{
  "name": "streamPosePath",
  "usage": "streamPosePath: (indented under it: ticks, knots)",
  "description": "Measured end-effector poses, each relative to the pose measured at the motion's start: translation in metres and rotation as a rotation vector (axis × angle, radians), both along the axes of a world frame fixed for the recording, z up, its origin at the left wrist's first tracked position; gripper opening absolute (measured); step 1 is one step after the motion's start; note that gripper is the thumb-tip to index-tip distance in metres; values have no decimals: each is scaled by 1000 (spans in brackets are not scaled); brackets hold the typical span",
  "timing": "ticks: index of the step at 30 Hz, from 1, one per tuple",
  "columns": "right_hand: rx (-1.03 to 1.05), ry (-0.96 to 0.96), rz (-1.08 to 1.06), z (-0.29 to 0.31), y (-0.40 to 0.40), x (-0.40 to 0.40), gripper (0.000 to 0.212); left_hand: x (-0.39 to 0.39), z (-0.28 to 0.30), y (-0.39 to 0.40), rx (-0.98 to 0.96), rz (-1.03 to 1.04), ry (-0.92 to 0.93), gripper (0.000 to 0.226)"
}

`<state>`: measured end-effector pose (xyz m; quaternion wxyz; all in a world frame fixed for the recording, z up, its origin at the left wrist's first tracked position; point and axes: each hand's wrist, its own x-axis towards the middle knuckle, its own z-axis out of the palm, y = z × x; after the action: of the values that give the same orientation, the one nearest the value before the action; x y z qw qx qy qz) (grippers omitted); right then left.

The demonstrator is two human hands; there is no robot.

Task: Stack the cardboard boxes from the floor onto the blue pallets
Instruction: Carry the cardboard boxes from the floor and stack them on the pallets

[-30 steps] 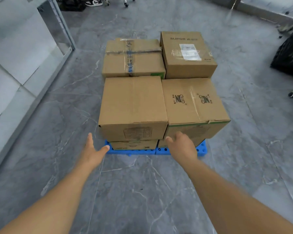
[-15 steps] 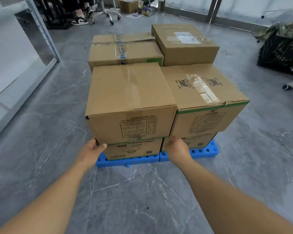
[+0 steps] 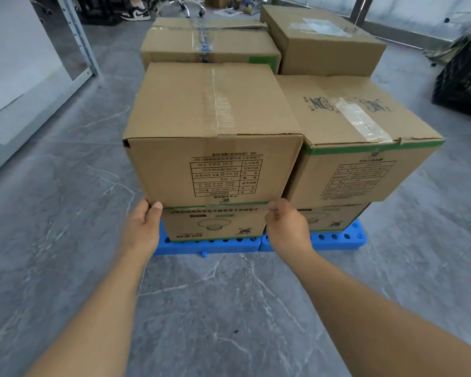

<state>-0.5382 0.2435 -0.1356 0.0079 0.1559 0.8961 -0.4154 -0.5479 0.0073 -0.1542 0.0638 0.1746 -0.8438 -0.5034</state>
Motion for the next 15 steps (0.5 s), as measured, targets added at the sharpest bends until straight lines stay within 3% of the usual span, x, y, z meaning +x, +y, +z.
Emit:
streamPosePath:
  ticks: [5, 15]
  knots:
    - [27, -46, -33, -11, 1, -1, 21, -1, -8, 0, -20, -9, 13, 21]
    - [-199, -118, -42, -32, 4, -17, 31, -3, -18, -6, 89, -31, 39, 18]
